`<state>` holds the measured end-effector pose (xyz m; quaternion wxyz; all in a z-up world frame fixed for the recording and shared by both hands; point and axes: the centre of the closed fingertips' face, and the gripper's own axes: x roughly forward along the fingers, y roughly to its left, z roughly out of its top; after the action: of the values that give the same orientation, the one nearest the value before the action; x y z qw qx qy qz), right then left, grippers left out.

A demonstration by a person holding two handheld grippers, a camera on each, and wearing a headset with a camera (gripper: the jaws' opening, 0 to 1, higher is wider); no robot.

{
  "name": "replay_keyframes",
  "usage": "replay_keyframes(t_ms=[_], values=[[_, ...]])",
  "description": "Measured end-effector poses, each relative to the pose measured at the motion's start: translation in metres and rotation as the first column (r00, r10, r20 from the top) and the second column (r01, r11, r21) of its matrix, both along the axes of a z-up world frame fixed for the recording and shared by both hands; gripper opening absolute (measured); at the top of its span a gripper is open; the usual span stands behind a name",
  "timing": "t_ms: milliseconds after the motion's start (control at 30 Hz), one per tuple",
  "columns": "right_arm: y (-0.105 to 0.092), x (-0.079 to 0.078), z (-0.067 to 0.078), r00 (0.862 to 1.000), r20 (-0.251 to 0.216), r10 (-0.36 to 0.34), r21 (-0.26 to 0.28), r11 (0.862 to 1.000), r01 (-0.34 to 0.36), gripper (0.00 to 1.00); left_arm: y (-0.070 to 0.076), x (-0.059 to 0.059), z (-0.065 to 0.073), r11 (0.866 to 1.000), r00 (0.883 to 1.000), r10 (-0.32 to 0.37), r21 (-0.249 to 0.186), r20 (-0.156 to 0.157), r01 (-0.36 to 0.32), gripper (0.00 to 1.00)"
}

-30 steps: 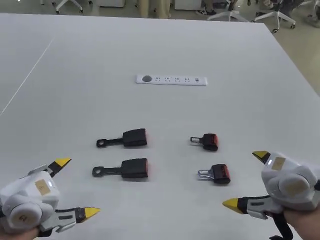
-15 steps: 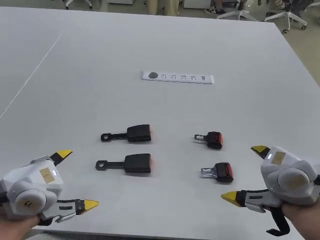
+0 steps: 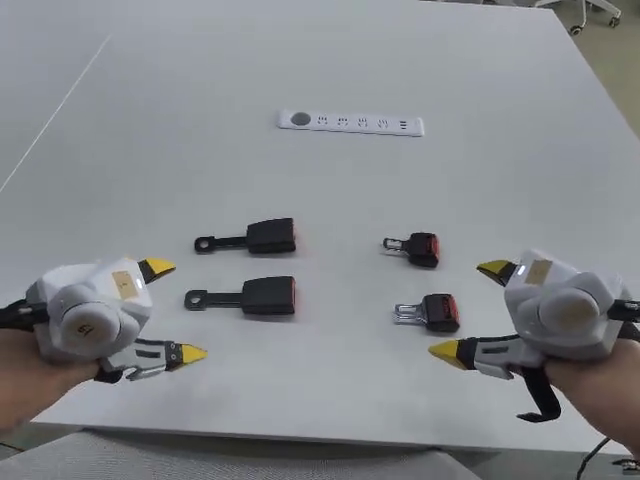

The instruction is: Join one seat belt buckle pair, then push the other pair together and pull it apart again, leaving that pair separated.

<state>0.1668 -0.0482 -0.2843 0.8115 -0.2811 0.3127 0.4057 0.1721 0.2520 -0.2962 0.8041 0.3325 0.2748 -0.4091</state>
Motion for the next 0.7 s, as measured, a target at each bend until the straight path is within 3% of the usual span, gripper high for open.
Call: replay_keyframes(t_ms=[133, 267, 467, 567, 700], values=[[-0.003, 0.003, -0.01, 0.999, -0.014, 0.043, -0.033, 0.999, -0.043, 0.75, -0.009, 0.006, 0.001, 1.0, 1.0, -0.013, 0.002, -0.012, 0.013, 0.59], [-0.003, 0.003, -0.017, 0.995, -0.05, 0.085, -0.046, 0.995, -0.087, 0.66, -0.023, 0.009, -0.002, 0.999, 0.998, -0.047, 0.004, -0.032, 0.047, 0.57], [-0.004, 0.008, -0.027, 0.984, -0.065, 0.165, -0.085, 0.982, -0.17, 0.6, -0.041, 0.01, -0.013, 0.995, 0.992, -0.097, 0.004, -0.08, 0.097, 0.51], [-0.003, 0.008, -0.033, 0.972, -0.093, 0.215, -0.093, 0.97, -0.224, 0.55, -0.049, 0.012, -0.021, 0.99, 0.985, -0.137, 0.013, -0.107, 0.139, 0.48], [-0.002, 0.014, -0.039, 0.964, -0.11, 0.241, -0.107, 0.962, -0.253, 0.51, -0.056, 0.023, -0.024, 0.985, 0.98, -0.167, 0.022, -0.104, 0.17, 0.48]])
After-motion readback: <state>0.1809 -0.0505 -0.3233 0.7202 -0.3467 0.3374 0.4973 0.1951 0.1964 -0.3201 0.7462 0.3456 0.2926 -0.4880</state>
